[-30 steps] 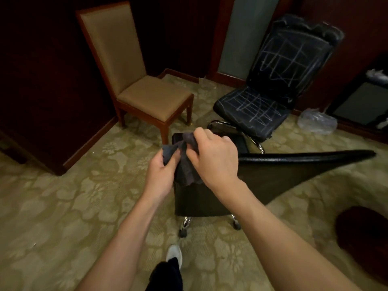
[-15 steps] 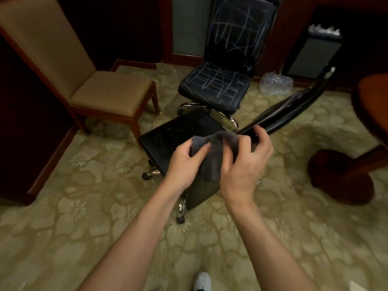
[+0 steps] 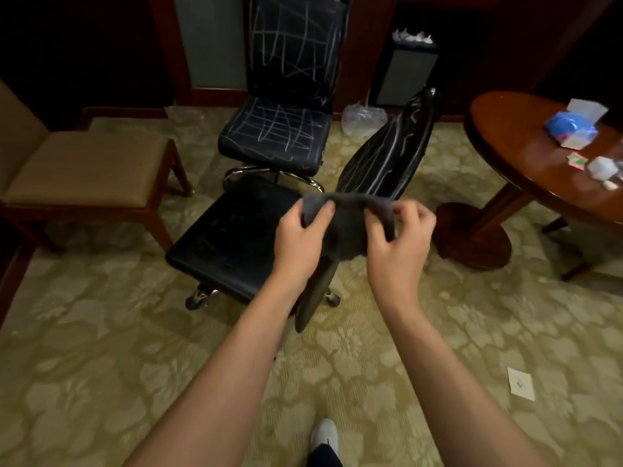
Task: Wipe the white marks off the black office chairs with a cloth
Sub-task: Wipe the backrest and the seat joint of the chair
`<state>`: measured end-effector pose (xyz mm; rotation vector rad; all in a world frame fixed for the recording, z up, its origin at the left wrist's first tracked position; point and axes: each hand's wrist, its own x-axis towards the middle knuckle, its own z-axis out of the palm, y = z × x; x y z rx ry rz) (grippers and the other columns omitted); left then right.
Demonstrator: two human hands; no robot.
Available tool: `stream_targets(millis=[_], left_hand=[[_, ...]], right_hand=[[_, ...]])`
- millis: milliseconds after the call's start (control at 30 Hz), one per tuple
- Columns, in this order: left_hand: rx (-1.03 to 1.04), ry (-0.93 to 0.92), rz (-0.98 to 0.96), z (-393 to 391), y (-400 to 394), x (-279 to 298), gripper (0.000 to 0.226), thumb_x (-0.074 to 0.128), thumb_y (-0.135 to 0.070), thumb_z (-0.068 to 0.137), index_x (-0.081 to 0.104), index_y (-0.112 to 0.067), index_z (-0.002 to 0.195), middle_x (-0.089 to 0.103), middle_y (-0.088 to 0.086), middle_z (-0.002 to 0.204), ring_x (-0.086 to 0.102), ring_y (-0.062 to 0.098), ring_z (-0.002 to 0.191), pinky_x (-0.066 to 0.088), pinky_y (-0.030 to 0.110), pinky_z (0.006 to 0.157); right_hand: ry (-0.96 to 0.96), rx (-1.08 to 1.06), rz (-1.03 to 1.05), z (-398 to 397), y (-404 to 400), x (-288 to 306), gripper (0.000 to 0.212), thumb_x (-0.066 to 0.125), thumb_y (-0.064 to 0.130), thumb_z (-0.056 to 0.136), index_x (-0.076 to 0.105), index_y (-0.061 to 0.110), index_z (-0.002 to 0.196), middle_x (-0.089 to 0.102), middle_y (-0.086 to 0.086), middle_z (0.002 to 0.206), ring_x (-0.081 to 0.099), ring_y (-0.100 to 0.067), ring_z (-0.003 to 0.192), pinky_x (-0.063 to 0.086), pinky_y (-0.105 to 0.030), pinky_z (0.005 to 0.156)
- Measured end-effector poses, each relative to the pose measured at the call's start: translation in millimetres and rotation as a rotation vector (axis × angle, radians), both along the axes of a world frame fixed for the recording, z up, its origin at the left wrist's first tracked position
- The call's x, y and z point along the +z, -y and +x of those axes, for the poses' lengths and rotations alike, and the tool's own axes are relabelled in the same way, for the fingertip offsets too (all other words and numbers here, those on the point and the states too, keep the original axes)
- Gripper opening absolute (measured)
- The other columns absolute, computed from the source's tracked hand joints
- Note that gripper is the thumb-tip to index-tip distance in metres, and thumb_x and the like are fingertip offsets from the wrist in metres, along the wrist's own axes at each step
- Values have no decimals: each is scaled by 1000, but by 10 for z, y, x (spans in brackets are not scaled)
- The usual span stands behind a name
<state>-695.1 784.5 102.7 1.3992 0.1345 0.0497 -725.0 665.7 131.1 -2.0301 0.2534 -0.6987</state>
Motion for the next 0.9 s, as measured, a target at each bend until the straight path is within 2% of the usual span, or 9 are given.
stream_targets(millis=[133,200,267,333,433,567,633,767,900], left_hand=[[-69,-17,148,252,257,93,13,67,-33,94,68,-27,105,73,-5,102,68,8,97,57,26,80],[-112,-65,236,263,338,-48,15,65,-35,95,68,-24,105,72,-4,99,68,9,93,54,21,73],[-74,-122,192,190,366,-218,17,65,-37,95,70,-22,101,73,-2,92,70,10,85,54,19,64],[-12,-144,177,103,342,-372,19,67,-38,94,71,-22,103,74,-3,94,71,9,88,57,24,72],[-13,-156,164,46,308,-521,20,67,-37,94,71,-22,106,75,-3,99,70,11,99,58,38,88],[-33,-30,190,374,385,-217,2,68,-25,94,71,-24,94,74,-7,88,70,4,87,54,20,71],[-63,54,256,537,482,-30,5,68,-26,94,69,-21,92,72,-7,84,68,1,81,52,17,67],[-70,35,257,490,667,-108,11,65,-29,96,68,-19,98,73,-6,88,69,3,85,57,26,74],[30,18,221,324,763,-298,7,65,-24,96,68,-18,95,72,-6,84,69,2,81,51,15,69]], right_hand=[[-85,-100,13,282,57,59,15,66,19,91,51,17,92,47,-12,109,40,23,87,33,1,74],[-77,-94,8,289,95,-27,17,66,16,89,50,18,92,46,-10,109,42,18,88,32,1,75],[-52,-58,-23,194,117,-129,21,69,12,87,50,19,91,43,-7,114,47,4,96,32,1,81],[-46,-3,-54,95,119,-244,24,72,6,85,51,18,90,42,-6,122,45,-6,116,30,1,87],[-85,47,-59,6,147,-413,20,73,6,84,55,14,87,44,0,118,48,1,112,40,-7,85],[-15,-10,-109,162,281,-271,19,72,10,88,53,12,82,46,-3,97,49,5,83,39,-6,70],[13,-85,-70,307,356,-116,20,68,13,91,50,14,81,46,-3,91,47,3,76,36,-6,67],[-31,-121,-99,508,470,-109,16,67,19,89,53,13,86,46,-4,98,48,5,80,39,-7,69],[6,-82,-109,490,523,-211,17,71,12,87,54,10,89,45,-10,109,46,11,97,39,-3,76]])
